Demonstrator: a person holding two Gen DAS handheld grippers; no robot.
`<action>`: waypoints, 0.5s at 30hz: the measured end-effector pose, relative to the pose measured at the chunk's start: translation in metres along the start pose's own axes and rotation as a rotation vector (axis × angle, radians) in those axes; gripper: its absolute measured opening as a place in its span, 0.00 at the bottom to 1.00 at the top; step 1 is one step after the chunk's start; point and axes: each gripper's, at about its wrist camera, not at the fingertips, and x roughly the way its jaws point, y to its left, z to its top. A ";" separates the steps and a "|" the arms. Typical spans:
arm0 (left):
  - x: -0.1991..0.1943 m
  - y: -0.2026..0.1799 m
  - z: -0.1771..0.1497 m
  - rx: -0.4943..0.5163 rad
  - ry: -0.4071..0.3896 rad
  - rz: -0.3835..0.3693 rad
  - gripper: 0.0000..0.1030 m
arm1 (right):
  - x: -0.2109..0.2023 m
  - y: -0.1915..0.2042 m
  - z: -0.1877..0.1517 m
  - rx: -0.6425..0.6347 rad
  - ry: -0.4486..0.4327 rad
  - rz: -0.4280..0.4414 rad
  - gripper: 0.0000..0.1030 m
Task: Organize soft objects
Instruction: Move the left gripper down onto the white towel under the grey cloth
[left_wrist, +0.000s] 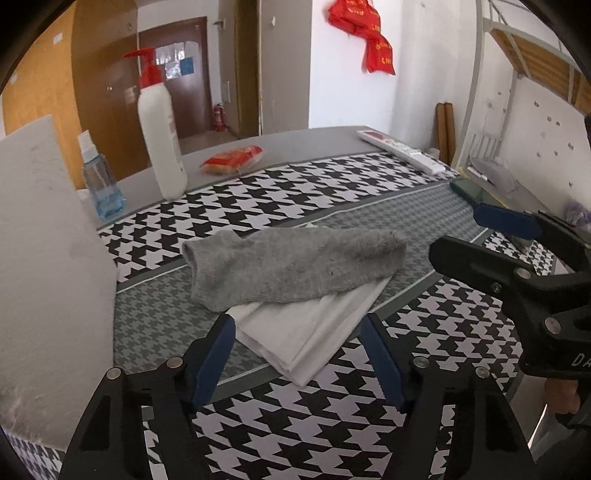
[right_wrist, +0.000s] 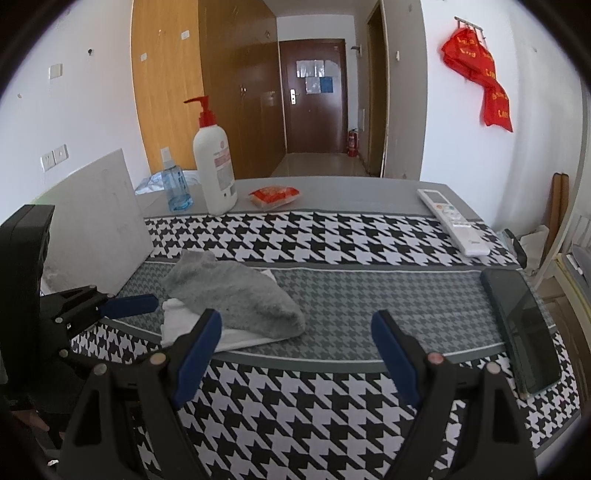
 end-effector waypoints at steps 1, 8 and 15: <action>0.002 0.000 0.001 0.001 0.006 -0.002 0.69 | 0.001 0.000 0.000 -0.003 0.004 0.000 0.84; 0.015 -0.003 0.002 0.010 0.066 -0.018 0.53 | 0.009 0.002 0.004 -0.004 0.030 0.022 0.84; 0.018 -0.002 0.004 0.020 0.063 0.004 0.39 | 0.015 0.006 0.007 -0.029 0.044 0.018 0.84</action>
